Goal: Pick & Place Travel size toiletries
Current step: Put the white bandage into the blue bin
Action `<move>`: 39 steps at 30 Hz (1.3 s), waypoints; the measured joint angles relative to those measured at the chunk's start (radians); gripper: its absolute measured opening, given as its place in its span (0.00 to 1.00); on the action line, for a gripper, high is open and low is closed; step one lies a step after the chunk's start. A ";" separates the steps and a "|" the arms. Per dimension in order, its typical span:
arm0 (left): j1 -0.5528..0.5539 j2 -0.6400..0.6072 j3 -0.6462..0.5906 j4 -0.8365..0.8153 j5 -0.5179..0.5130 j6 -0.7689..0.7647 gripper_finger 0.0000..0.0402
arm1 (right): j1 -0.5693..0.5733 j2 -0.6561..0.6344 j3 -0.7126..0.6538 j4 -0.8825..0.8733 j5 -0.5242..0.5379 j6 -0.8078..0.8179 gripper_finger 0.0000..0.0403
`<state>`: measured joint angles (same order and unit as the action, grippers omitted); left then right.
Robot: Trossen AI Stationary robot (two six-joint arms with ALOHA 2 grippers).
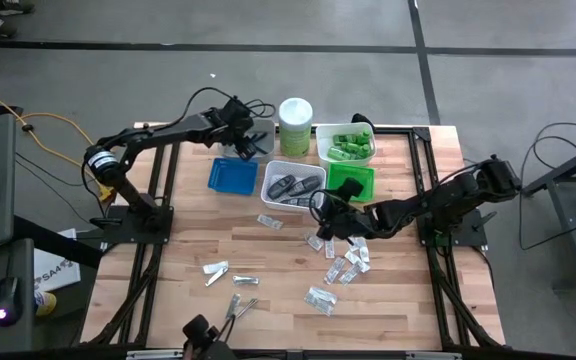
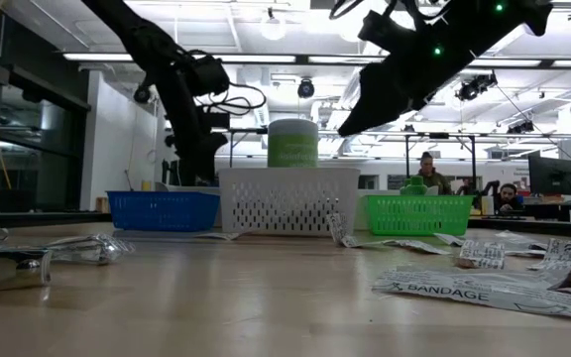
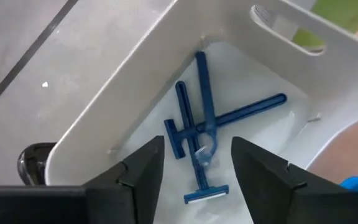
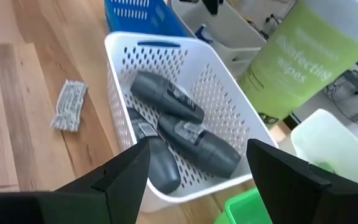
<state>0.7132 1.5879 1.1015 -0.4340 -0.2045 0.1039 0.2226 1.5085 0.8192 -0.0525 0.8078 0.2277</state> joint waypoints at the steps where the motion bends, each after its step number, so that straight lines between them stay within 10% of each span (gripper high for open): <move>1: 0.000 -0.002 0.012 -0.014 0.000 -0.003 0.46 | -0.001 0.000 0.000 -0.015 0.000 0.009 0.65; 12: -0.043 -0.163 0.004 -0.093 0.093 -0.066 0.43 | -0.005 -0.153 0.000 -0.250 -0.053 0.172 0.65; 28: -0.457 -0.510 -0.310 -0.227 0.091 -0.331 0.43 | 0.137 -0.228 -0.001 -0.557 -0.057 0.379 0.65; 39: -0.709 -0.530 -0.397 -0.278 0.008 -0.699 0.43 | 0.137 -0.228 0.000 -0.605 -0.102 0.420 0.65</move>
<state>0.0041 1.0576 0.7042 -0.7116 -0.1965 -0.5955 0.3600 1.2808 0.8188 -0.6576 0.7058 0.6476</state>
